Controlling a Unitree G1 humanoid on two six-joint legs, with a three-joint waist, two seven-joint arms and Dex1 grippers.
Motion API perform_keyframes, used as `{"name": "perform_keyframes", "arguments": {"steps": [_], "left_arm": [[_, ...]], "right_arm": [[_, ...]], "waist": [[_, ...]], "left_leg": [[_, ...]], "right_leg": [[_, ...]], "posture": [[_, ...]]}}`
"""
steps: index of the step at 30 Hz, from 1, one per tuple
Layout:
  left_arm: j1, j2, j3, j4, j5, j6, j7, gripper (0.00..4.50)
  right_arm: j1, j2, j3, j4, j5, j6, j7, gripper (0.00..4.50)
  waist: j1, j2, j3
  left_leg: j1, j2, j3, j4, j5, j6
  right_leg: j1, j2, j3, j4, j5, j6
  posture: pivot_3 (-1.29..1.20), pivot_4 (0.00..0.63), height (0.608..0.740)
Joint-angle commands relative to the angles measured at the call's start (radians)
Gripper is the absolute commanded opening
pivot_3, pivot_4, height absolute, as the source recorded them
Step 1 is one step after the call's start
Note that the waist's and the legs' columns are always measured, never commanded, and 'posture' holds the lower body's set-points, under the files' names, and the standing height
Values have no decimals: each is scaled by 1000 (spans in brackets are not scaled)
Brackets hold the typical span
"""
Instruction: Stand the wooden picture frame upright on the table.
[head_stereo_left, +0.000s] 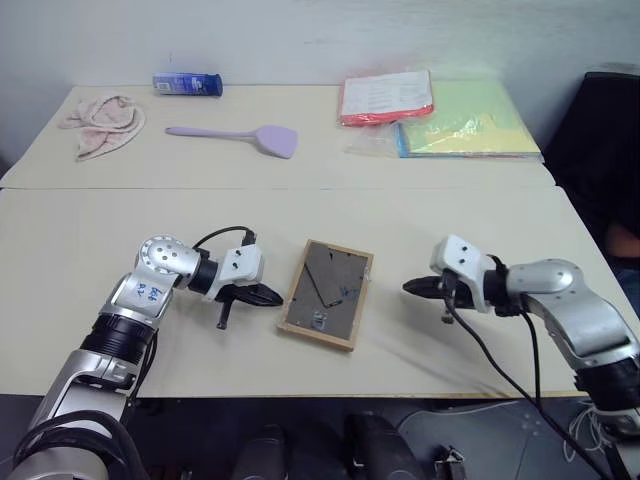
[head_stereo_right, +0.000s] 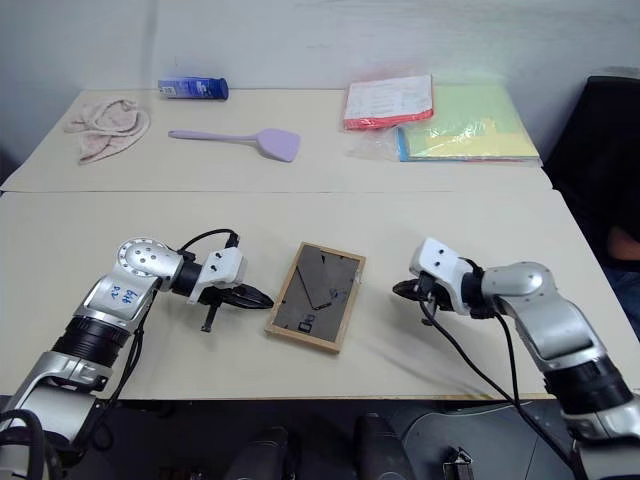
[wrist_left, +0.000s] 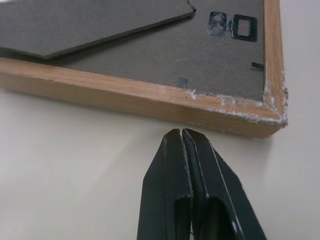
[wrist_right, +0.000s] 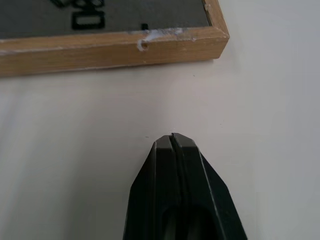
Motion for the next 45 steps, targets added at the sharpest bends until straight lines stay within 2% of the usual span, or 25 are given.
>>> {"name": "perform_keyframes", "arguments": {"steps": [1, 5, 9, 13, 15, 17, 20, 25, 29, 30, 35, 45], "left_arm": [[0, -18, 16, -77, -50, 73, -12, 33], [17, -50, 22, -146, -76, 163, 15, 33], [54, -41, 11, -188, -66, 173, 19, 33], [74, -15, 15, -160, -37, 188, 45, 33], [86, 16, 20, -153, -40, 276, 44, 33], [84, 46, 28, -166, -90, 479, 29, 664], [82, 75, 22, -166, -112, 610, 32, 1590], [9, 76, 29, -153, -241, 1001, 34, 3078], [-37, 40, 16, -111, -266, 1161, 99, 4338], [-41, 36, 16, -107, -272, 1181, 111, 4472], [-54, -24, -15, -91, -282, 1266, 190, 4472], [-39, -170, -15, -176, -339, 1338, 323, 4472]], "right_arm": [[-56, 52, 34, 48, -57, -48, -11, 0], [-104, 100, 45, 94, -84, -74, -8, 0], [-137, 130, 43, 144, -110, -88, -19, 0], [-122, 111, 34, 136, -125, -100, 2, 0], [-92, 76, 19, 101, -124, -111, 25, 0], [-53, 42, 1, 49, -107, -110, 53, 0], [18, -9, -11, -38, -90, -119, 93, 0], [116, -57, -7, -147, -99, -138, 124, 0], [127, -44, 10, -163, -119, -139, 111, 0], [128, -41, 12, -164, -123, -138, 109, 0], [141, -22, 34, -181, -140, -135, 104, 0], [142, 15, 57, -227, -158, -91, 85, 0]], "waist": [[0, 0, 0], [1, 0, 0], [0, 0, 0], [0, 0, 0], [0, 0, 0], [1, 0, 0], [0, 0, 0], [0, 0, 0], [0, 0, 0], [1, 0, 0], [9, 1, -3], [30, 4, -5]], "left_leg": [[0, 0, 0, 0, 0, 1], [0, 0, -1, 2, 0, 0], [-1, 0, -1, 3, 0, 0], [-1, 0, -1, 3, 0, 0], [-1, 0, -1, 3, 0, 0], [-1, 0, -1, 3, -1, 2], [-1, 0, -1, 4, -2, 4], [1, 0, -3, 5, -2, 4], [2, 0, -3, 6, -2, 4], [2, 0, -3, 6, -2, 4], [3, -1, -5, 8, -2, 4], [4, -3, -8, 8, -2, 2]], "right_leg": [[0, 0, 0, 1, 0, 0], [0, 0, 0, 2, 0, 0], [0, 0, 0, 4, 0, 0], [0, 0, -1, 4, 0, 0], [0, 0, -1, 4, 0, 0], [0, 0, -1, 4, 0, 0], [0, 0, -1, 5, 0, 0], [3, 0, -2, 4, 0, 0], [3, 1, -2, 4, 0, 0], [4, 0, -1, 4, 0, 0], [6, -1, -3, 3, 0, 0], [10, -2, -3, 1, 0, 0]], "posture": [[0, 150, 740], [0, 150, 740], [0, 150, 740], [0, 150, 740], [0, 150, 740], [0, 150, 740], [0, 150, 740], [0, 150, 740], [0, 150, 740], [0, 150, 740], [0, 150, 740], [0, 150, 740]]}}
